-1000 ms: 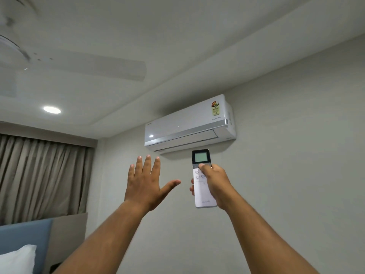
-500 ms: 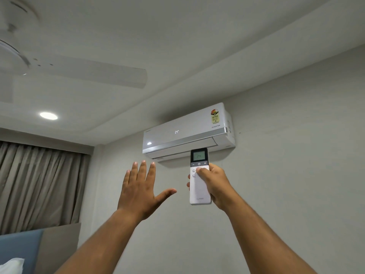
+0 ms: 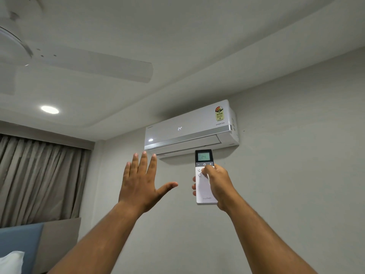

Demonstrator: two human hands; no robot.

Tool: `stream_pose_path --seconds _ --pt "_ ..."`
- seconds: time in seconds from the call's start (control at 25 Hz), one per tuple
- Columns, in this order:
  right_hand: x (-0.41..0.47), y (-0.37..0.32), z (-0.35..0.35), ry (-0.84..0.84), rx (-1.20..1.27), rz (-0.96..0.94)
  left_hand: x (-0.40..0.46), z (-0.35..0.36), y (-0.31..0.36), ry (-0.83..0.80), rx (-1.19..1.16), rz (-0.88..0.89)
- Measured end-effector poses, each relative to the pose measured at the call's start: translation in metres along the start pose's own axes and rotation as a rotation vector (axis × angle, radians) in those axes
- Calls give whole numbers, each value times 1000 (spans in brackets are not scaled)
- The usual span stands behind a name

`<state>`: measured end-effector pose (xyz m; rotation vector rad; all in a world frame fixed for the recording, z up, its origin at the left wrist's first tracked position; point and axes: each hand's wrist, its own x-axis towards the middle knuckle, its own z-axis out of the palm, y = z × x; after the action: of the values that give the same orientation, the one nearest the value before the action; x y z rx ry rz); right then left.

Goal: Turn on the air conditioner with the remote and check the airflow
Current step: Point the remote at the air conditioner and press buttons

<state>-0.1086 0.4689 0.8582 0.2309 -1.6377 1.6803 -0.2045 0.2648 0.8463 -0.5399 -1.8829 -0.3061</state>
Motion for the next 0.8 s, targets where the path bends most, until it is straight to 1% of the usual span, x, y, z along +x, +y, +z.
stream_pose_path --seconds 0.24,0.44,0.56,0.8 --pt "5 6 6 54 -51 47 1 6 -7 22 36 1" --pt "5 12 8 11 34 82 3 12 -10 25 67 16" --pt "3 14 7 -17 19 66 3 12 -10 19 72 21" --pt "1 11 7 -4 -16 18 3 8 -9 7 80 6"
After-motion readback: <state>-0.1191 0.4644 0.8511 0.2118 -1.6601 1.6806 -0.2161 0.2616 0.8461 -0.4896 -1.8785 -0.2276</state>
